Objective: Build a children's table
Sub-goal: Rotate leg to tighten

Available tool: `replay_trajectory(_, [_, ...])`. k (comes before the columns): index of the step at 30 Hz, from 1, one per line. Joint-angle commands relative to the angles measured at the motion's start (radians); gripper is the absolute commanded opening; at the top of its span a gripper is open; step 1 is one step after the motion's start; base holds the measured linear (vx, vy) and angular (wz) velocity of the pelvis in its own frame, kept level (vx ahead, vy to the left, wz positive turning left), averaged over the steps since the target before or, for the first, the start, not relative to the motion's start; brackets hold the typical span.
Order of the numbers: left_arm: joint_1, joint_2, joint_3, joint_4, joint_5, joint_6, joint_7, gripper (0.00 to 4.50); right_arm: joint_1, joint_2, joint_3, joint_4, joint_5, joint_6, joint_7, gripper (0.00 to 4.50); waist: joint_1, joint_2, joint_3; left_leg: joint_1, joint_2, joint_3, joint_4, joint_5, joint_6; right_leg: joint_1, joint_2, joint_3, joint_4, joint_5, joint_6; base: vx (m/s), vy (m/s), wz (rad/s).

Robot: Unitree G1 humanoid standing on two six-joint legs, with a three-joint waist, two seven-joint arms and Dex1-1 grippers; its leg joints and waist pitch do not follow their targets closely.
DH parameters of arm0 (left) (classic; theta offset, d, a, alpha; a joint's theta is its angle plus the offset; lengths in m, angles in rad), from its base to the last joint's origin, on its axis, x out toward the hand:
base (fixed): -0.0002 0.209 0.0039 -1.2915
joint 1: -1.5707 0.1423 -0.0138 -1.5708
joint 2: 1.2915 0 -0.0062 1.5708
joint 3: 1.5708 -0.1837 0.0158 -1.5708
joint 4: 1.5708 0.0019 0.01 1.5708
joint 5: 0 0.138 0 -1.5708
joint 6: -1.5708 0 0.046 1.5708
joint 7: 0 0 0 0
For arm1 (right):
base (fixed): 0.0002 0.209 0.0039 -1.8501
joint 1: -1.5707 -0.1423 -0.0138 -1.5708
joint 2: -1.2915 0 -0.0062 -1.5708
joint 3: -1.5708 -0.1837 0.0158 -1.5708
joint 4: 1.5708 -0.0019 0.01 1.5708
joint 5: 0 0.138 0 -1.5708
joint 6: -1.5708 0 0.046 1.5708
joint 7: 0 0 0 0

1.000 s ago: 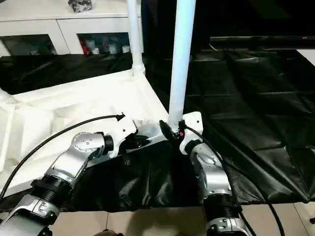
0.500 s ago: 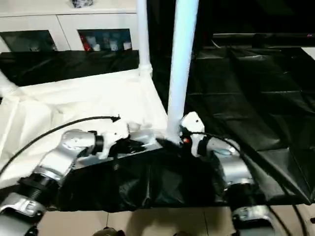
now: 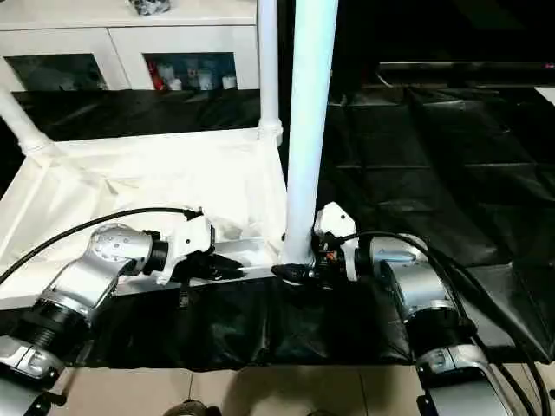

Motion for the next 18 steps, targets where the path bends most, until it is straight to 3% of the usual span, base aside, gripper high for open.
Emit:
replay_trajectory(1, [-0.019,0.012,-0.016,0.018,0.007,0.008,-0.002,0.0,-0.001,0.009,0.038,0.011,-0.004,0.005,0.042,2.96,0.005,0.002,-0.067,0.014,0.054,-0.018,-0.059,-0.121,0.103,0.055,-0.083,0.039,-0.056,-0.004,-0.283,0.0,0.0,0.0])
replay_trajectory(2, [-0.019,0.013,-0.018,0.019,0.005,0.011,-0.009,0.0,0.001,0.011,0.045,0.012,-0.008,0.002,0.045,2.91,0.006,0.01,-0.067,0.015,0.055,-0.019,-0.059,-0.13,0.097,0.055,-0.083,0.038,-0.056,-0.011,-0.282,0.0,0.0,0.0])
replay_trajectory(4, [-0.019,0.012,-0.02,0.018,0.003,0.014,-0.014,0.0,0.002,0.011,0.045,0.009,-0.006,0.003,0.045,2.91,0.004,0.005,-0.068,0.016,0.055,-0.019,-0.061,-0.144,0.089,0.056,-0.082,0.038,-0.058,-0.017,-0.282,0.0,0.0,0.0])
replay_trajectory(7, [-0.019,-0.002,-0.018,0.02,0.002,0.031,0.004,0.0,0.025,0.017,0.032,-0.016,0.01,0.015,0.02,2.73,0.004,0.012,-0.067,0.015,0.054,-0.02,-0.061,-0.15,0.082,0.057,-0.082,0.038,-0.058,-0.015,-0.283,0.0,0.0,0.0])
replay_trajectory(12, [-0.027,-0.042,-0.009,0.029,0.007,0.069,0.064,0.0,0.066,0.042,0.006,-0.05,0.015,0.033,-0.068,2.7,0.005,0.012,-0.067,0.016,0.054,-0.019,-0.06,-0.149,0.087,0.055,-0.082,0.038,-0.06,-0.019,-0.278,0.0,0.0,0.0])
replay_trajectory(13, [-0.034,-0.077,-0.003,0.035,0.01,0.097,0.117,0.0,0.096,0.073,-0.02,-0.071,0.014,0.036,-0.163,2.7,0.005,0.005,-0.063,0.018,0.056,-0.017,-0.062,-0.14,0.085,0.054,-0.082,0.042,-0.062,-0.026,-0.269,0.0,0.0,0.0])
replay_trajectory(14, [-0.04,-0.105,0.0,0.04,0.014,0.116,0.156,0.0,0.118,0.101,-0.04,-0.086,0.018,0.043,-0.229,2.7,0.003,0.004,-0.058,0.02,0.057,-0.018,-0.068,-0.17,0.075,0.049,-0.084,0.042,-0.07,-0.084,-0.264,0.0,0.0,0.0])
replay_trajectory(15, [-0.046,-0.135,0.002,0.047,0.02,0.133,0.2,0.0,0.133,0.135,-0.06,-0.096,0.014,0.063,-0.315,2.7,0.001,-0.005,-0.057,0.02,0.055,-0.017,-0.069,-0.185,0.069,0.051,-0.085,0.041,-0.074,-0.123,-0.256,0.0,0.0,0.0])
replay_trajectory(18, [-0.056,-0.187,0.003,0.058,0.03,0.161,0.271,0.0,0.156,0.202,-0.089,-0.114,0.018,0.088,-0.44,2.7,-0.006,0.0,-0.05,0.025,0.053,-0.022,-0.08,-0.242,0.033,0.046,-0.088,0.042,-0.091,-0.289,-0.207,0.0,0.0,0.0])
